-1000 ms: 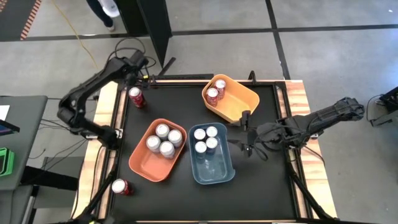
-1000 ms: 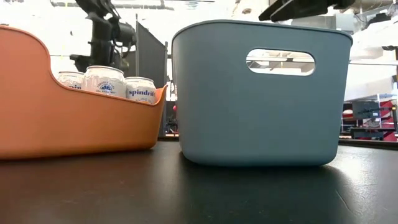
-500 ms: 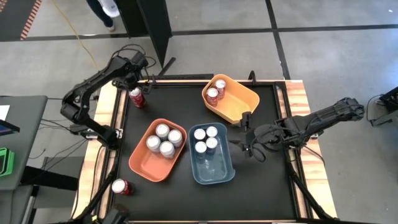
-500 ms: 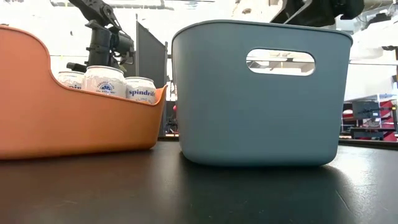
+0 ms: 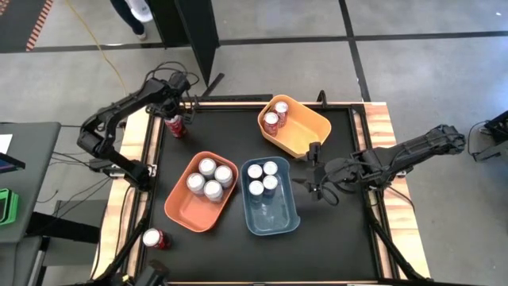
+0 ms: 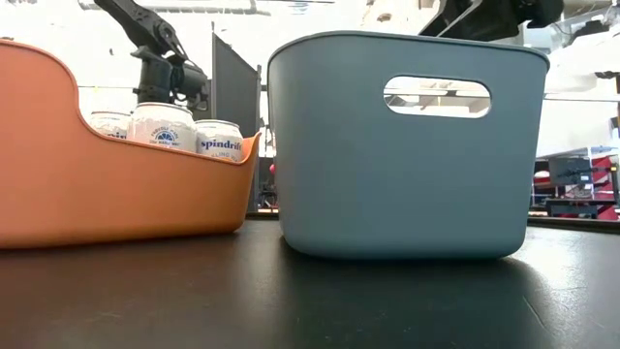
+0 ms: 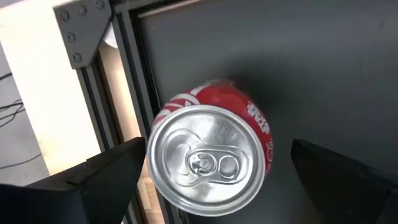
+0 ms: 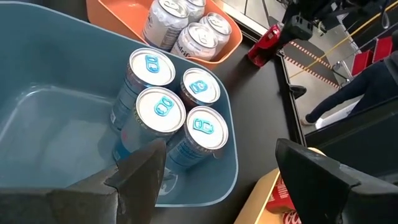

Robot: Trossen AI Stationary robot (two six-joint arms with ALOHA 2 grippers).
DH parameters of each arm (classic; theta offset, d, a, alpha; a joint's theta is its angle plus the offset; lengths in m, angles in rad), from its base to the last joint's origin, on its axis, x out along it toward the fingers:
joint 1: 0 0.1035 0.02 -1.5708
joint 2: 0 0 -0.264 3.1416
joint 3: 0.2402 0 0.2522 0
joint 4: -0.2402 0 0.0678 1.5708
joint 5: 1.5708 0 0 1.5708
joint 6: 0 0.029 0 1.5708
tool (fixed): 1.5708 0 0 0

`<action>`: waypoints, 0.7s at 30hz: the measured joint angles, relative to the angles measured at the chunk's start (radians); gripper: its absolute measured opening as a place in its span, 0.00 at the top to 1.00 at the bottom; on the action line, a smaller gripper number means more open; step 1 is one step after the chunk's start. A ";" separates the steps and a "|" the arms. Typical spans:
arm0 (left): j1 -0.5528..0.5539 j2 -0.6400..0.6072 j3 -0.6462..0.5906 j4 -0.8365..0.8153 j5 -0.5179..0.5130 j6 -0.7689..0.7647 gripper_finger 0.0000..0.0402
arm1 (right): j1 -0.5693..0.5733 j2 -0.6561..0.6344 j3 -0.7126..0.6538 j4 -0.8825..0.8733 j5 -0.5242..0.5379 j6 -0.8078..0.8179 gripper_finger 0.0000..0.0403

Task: Sort soda cans
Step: Put the top red soda can into the yellow bin

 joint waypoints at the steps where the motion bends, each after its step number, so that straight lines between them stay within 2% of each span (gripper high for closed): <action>1: 0.000 0.000 -0.008 0.007 0.000 0.000 0.00 | 0.001 0.000 0.000 0.000 0.000 0.002 0.20; 21: 0.006 0.000 -0.076 0.113 0.007 0.010 0.06 | 0.001 0.000 0.000 0.017 0.000 0.012 0.20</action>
